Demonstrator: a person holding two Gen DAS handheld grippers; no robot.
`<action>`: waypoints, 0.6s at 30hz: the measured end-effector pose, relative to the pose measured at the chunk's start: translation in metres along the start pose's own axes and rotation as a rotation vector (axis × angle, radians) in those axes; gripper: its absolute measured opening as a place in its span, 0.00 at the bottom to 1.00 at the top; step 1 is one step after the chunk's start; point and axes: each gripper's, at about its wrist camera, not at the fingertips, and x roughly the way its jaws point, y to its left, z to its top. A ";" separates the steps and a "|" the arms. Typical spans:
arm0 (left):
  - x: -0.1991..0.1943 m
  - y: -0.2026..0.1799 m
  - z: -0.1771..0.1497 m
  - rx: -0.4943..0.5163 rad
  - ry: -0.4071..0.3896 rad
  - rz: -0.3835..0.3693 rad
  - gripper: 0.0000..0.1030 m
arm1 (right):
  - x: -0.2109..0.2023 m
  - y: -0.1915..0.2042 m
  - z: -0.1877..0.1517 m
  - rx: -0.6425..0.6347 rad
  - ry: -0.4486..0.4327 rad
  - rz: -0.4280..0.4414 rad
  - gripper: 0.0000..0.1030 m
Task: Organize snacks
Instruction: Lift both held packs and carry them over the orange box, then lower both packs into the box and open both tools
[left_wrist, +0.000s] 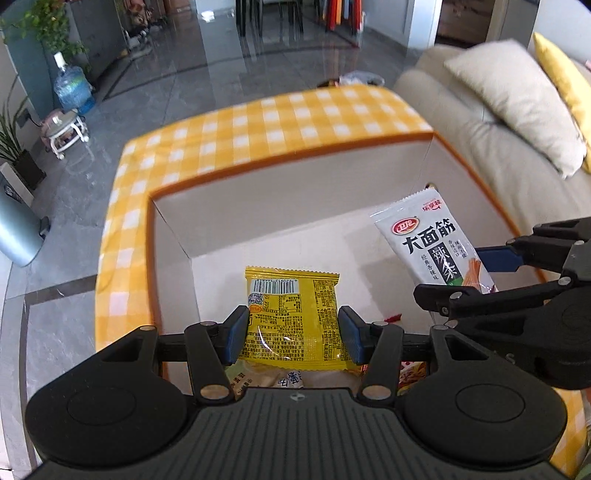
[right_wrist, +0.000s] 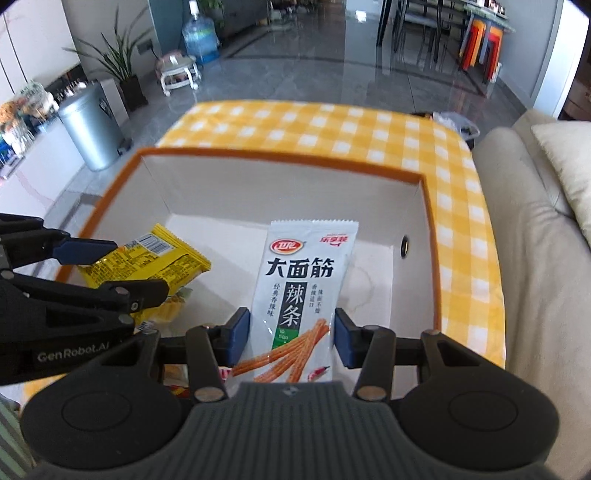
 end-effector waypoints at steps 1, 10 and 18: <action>0.004 0.000 0.001 0.004 0.012 0.001 0.58 | 0.005 0.001 0.000 -0.011 0.014 -0.004 0.45; 0.031 0.002 0.001 0.018 0.106 0.011 0.58 | 0.042 0.004 -0.002 -0.039 0.138 -0.006 0.44; 0.047 -0.005 0.001 0.059 0.136 0.039 0.58 | 0.061 0.005 -0.005 -0.051 0.200 -0.013 0.44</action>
